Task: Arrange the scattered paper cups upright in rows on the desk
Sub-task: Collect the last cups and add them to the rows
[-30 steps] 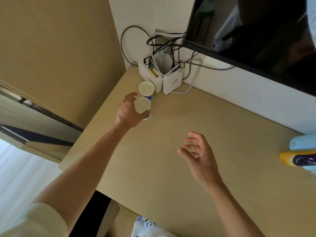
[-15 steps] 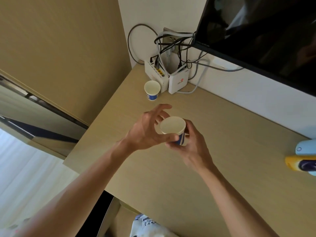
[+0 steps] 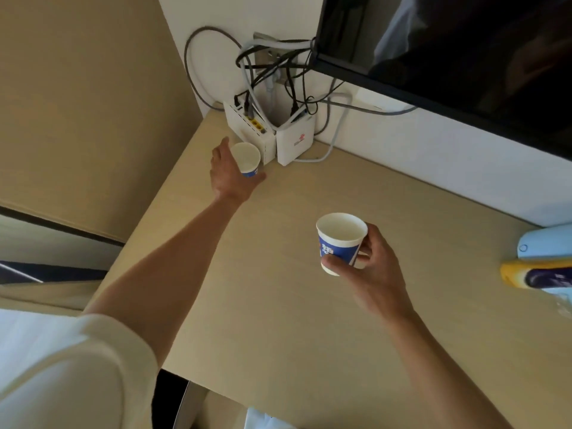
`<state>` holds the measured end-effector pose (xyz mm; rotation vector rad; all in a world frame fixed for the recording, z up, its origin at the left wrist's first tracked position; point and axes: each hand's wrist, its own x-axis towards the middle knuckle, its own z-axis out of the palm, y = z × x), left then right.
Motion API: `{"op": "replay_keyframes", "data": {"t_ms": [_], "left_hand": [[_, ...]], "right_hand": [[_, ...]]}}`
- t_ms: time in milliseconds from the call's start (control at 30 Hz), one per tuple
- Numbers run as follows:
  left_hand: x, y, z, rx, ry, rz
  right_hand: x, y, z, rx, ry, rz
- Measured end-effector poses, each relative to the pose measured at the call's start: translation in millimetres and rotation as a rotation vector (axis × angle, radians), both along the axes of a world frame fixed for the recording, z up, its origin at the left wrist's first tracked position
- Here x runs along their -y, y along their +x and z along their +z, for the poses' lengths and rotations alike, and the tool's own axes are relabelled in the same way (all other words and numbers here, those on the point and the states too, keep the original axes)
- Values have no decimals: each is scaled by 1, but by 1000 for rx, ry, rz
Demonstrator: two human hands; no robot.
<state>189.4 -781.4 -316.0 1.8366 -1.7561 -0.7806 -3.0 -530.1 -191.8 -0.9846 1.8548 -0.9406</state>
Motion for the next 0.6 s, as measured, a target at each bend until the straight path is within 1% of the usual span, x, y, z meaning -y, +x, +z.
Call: {"op": "replay_keyframes", "data": {"t_ms": [133, 267, 333, 467, 600], "left_hand": [[4, -5, -11, -1, -60, 11], [-20, 3, 4, -96, -162, 89], [-44, 4, 19, -163, -208, 71], [-114, -14, 63, -272, -204, 6], [-195, -36, 95, -405, -103, -45]], "right_hand": [[1, -8, 2, 18, -19, -37], [-7, -11, 1, 29, -27, -63], [-14, -13, 2, 29, -43, -87], [-33, -17, 7, 35, -90, -159], [-62, -25, 11, 48, -107, -232]]}}
